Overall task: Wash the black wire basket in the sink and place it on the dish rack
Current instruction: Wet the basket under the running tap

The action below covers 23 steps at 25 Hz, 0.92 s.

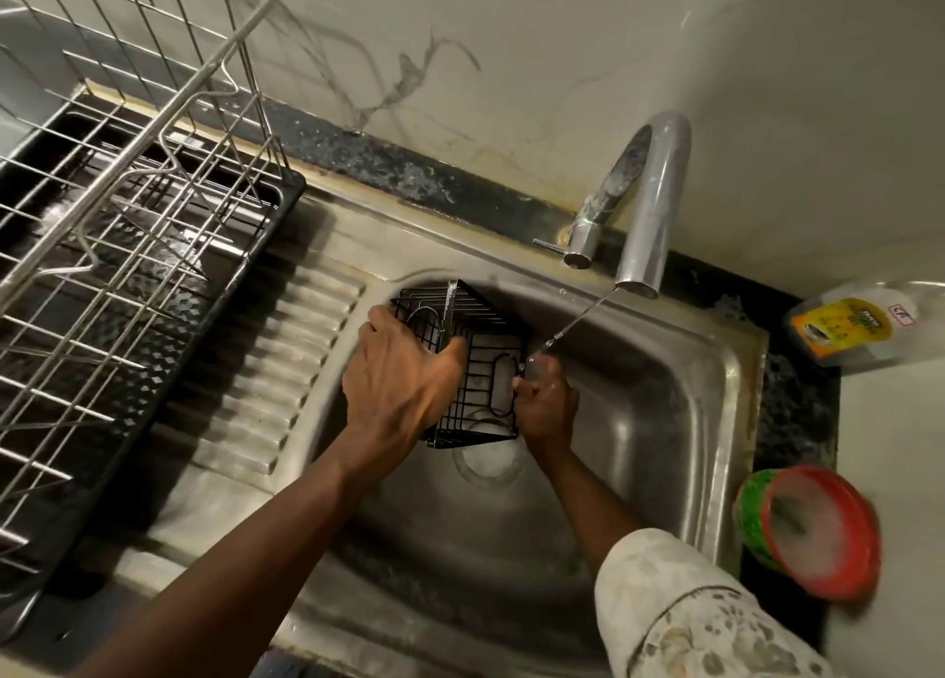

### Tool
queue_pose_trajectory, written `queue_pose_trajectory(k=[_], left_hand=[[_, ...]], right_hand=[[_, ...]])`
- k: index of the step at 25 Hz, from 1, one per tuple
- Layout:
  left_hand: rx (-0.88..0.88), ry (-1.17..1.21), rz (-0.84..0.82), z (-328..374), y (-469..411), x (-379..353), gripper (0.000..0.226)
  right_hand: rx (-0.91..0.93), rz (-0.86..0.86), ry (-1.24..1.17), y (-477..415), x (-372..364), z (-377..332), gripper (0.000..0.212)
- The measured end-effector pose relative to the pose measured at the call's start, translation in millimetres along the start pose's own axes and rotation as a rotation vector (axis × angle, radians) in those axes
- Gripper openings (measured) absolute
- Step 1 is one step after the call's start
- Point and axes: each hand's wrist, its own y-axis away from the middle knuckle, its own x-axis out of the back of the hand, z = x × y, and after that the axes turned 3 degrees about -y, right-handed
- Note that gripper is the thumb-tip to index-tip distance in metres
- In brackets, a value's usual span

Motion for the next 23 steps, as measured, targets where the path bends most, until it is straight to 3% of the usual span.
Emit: queue_pose_trajectory(k=[3,5,7,9,12,14,19,23], left_hand=[[-0.039,-0.014,-0.018,-5,5,-2,0.074],[-0.017,-0.006,-0.010,-9,7,-3,0.077],[0.035,0.039,0.016,-13,6,-2,0.071],[0.075,0.084,0.043,-18,6,0,0.066],[0.070,0.104,0.066,-23,9,2,0.066],[0.066,0.113,0.067,-26,12,1,0.066],[0.041,0.104,0.045,-26,15,0,0.059],[0.038,0.130,0.063,-26,19,-4,0.065]], right_hand=[[-0.160,-0.043,0.204,-17,-5,-11,0.026],[-0.288,-0.138,0.271,-37,-10,-15,0.040],[-0.307,-0.188,0.043,-49,-19,-15,0.047],[-0.271,-0.228,-0.135,-37,-28,-17,0.039],[-0.083,-0.225,-0.041,4,-29,4,0.050],[-0.072,-0.284,-0.100,20,-25,18,0.053],[-0.388,-0.213,-0.356,-14,-13,-12,0.034],[-0.428,-0.348,-0.177,-28,-9,-29,0.022]])
